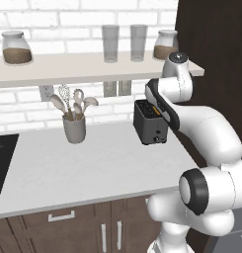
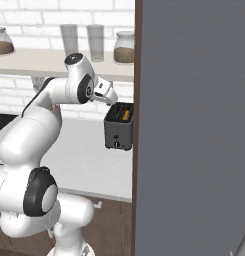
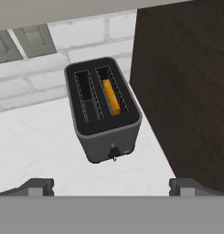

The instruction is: Start the toaster. Once the lever pops up, take the bread to the plate on the dining counter.

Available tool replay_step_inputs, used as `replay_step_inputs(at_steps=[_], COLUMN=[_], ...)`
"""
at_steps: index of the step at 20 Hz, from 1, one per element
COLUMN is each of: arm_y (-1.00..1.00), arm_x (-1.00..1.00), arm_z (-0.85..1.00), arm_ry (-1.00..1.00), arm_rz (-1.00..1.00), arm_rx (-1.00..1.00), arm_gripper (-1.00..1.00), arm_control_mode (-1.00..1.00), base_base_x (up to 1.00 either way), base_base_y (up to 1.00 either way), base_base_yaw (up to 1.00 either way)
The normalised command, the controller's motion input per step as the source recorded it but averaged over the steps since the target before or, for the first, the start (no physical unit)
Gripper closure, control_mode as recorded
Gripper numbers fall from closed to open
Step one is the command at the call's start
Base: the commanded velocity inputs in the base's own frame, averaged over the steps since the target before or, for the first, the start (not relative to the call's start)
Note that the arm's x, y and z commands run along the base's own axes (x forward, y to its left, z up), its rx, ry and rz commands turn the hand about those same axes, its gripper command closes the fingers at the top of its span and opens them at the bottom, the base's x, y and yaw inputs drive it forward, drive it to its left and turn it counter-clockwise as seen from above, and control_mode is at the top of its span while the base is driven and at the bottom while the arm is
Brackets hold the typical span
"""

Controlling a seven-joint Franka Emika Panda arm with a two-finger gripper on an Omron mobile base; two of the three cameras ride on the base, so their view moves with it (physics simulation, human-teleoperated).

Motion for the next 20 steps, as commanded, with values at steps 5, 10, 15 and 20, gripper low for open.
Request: replay_step_inputs(at_steps=[5,10,15,20], arm_y=[0.00,0.00,0.00,0.00], arm_x=[0.00,0.00,0.00,0.00], arm_z=[0.00,0.00,0.00,0.00], arm_ry=[0.00,0.00,0.00,0.00], arm_rz=[0.00,0.00,0.00,0.00], arm_rx=[0.00,0.00,0.00,0.00], arm_gripper=[-1.00,-1.00,-1.00,-1.00], arm_control_mode=[-1.00,-1.00,-1.00,-1.00], base_base_x=[0.00,0.00,0.00,0.00], base_base_y=[0.00,0.00,0.00,0.00], base_base_yaw=[0.00,0.00,0.00,0.00])
